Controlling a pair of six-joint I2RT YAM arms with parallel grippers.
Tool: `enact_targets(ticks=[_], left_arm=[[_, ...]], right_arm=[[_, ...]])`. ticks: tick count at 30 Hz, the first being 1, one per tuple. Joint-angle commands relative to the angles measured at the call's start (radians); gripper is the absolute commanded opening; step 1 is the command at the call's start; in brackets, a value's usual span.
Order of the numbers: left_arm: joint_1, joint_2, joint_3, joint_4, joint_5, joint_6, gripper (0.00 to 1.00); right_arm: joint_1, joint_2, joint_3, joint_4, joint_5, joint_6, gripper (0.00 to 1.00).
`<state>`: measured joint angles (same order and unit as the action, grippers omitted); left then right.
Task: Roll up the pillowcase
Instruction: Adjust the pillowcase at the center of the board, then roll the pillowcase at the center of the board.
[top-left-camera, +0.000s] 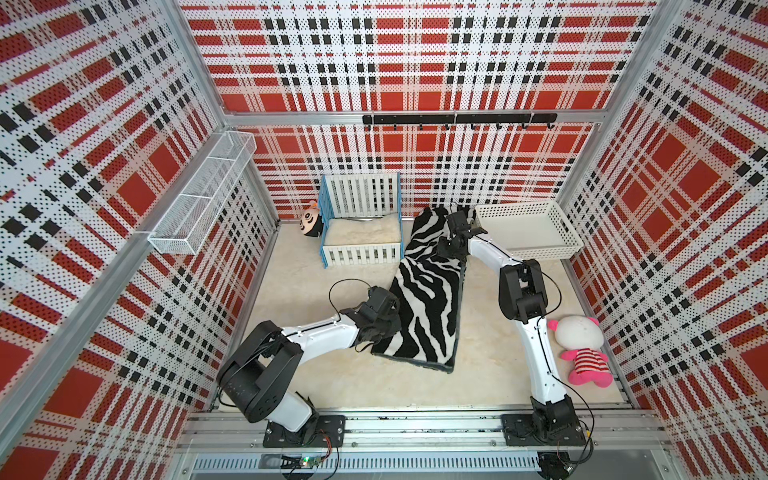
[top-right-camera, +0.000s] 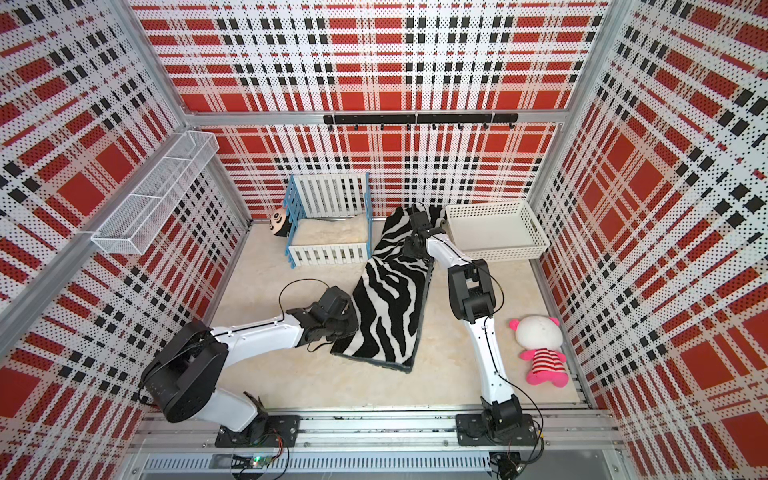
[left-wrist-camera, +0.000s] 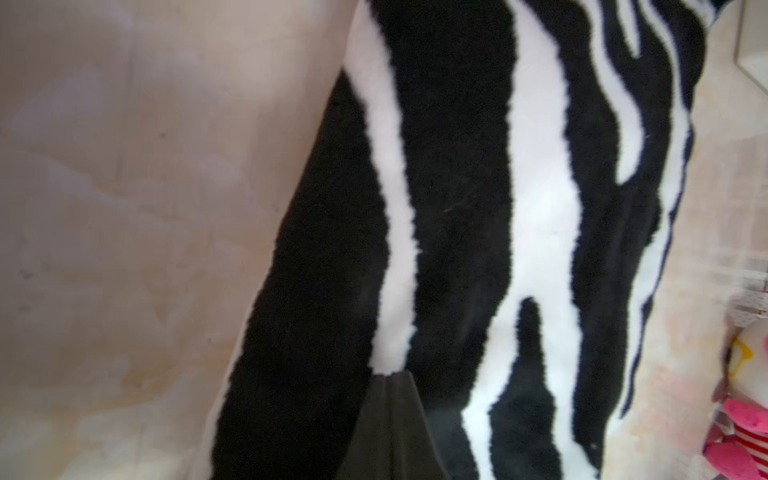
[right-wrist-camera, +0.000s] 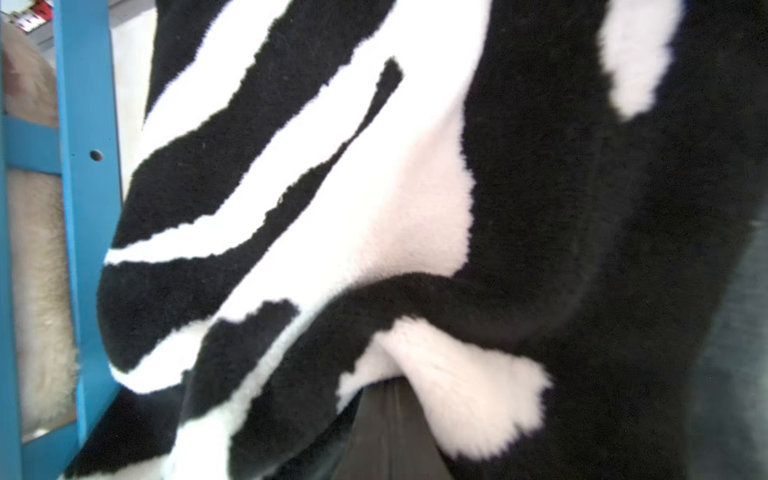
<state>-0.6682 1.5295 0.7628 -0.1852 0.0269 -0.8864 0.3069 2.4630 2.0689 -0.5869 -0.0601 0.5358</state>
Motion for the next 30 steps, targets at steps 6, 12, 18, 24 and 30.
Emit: enact_targets(ticks=[6, 12, 18, 24, 30], left_arm=[[0.059, -0.077, 0.015, -0.030, 0.017, 0.027, 0.06], [0.130, -0.183, -0.112, -0.030, 0.061, 0.048, 0.28], [0.151, -0.254, -0.239, -0.008, 0.138, 0.044, 0.51], [0.151, -0.261, -0.312, 0.055, 0.235, 0.043, 0.47], [0.131, -0.202, -0.332, 0.078, 0.276, 0.051, 0.39]], right_arm=[[0.042, -0.528, -0.603, 0.263, 0.012, -0.092, 0.35], [0.184, -0.795, -0.963, 0.338, 0.052, -0.164, 0.41], [0.402, -0.969, -1.172, 0.345, 0.121, -0.193, 0.44], [0.624, -1.080, -1.281, 0.324, 0.280, -0.264, 0.54], [0.708, -1.133, -1.335, 0.333, 0.335, -0.289, 0.63]])
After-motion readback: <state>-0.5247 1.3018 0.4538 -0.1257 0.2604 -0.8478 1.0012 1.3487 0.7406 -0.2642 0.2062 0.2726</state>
